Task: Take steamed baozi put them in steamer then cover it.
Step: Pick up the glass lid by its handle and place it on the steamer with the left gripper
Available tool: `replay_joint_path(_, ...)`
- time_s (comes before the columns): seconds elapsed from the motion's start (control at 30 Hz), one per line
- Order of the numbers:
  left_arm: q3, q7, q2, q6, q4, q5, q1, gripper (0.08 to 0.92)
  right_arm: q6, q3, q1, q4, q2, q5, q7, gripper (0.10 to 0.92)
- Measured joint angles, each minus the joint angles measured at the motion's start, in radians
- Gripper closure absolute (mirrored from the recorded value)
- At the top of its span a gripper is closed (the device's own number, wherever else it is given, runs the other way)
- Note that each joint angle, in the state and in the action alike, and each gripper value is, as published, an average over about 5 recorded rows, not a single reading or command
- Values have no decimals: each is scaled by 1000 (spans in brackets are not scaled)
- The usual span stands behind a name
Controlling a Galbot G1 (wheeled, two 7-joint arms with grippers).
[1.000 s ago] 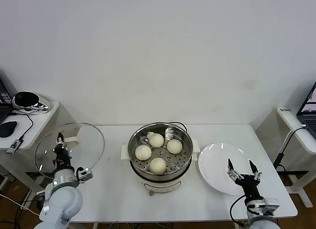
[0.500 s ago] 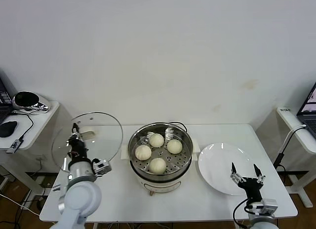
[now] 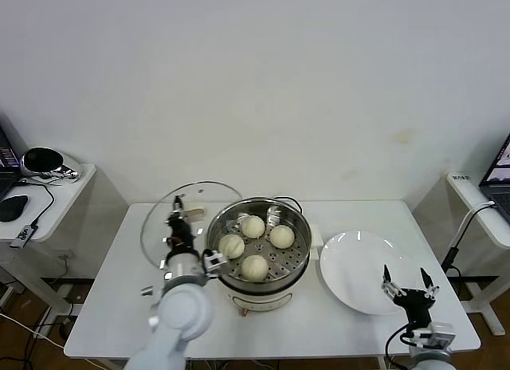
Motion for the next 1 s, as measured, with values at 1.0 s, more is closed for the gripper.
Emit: replay_joint_path(1.0,213,71,-192,-1,219,196,-112,856,-1,45,-15,-1,14,-4,-5,203)
